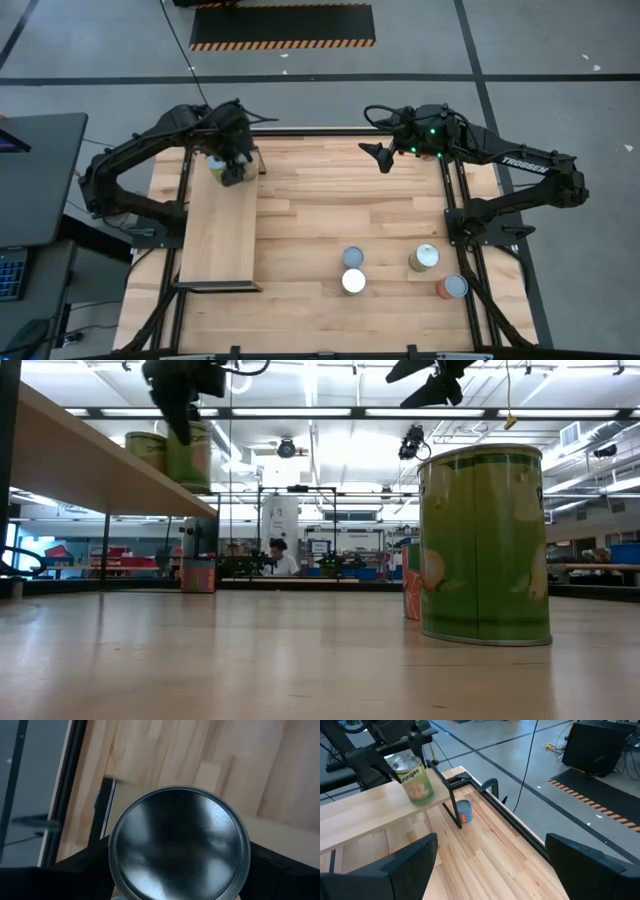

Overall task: Pick and place cans onto a shelf
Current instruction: Put the large canned oranges on the shelf aligned with the other large canned oranges

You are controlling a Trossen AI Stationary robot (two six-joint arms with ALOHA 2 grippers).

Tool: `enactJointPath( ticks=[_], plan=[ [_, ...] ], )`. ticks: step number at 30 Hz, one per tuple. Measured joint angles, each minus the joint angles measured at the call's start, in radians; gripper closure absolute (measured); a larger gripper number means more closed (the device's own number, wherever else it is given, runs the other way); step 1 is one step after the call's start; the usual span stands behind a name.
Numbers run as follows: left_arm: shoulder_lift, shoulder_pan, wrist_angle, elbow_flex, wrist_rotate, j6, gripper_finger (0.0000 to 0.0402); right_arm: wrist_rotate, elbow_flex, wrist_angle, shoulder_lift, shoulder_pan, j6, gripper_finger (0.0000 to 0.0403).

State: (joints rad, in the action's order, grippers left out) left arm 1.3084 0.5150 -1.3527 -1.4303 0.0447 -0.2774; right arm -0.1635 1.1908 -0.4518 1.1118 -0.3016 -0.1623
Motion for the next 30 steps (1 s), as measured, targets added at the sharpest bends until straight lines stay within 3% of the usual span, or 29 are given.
enactJointPath(
  ticks=[11,30],
  plan=[
    [-0.029,0.010,-0.076,0.002,0.075,-0.022,0.0088,0.000,0.000,0.000,0.000,0.000,-0.004,0.0025],
    [0.014,0.066,-0.027,0.002,0.008,-0.043,0.0088,0.028,0.000,-0.031,0.000,0.000,-0.028,0.0025]
  ],
)
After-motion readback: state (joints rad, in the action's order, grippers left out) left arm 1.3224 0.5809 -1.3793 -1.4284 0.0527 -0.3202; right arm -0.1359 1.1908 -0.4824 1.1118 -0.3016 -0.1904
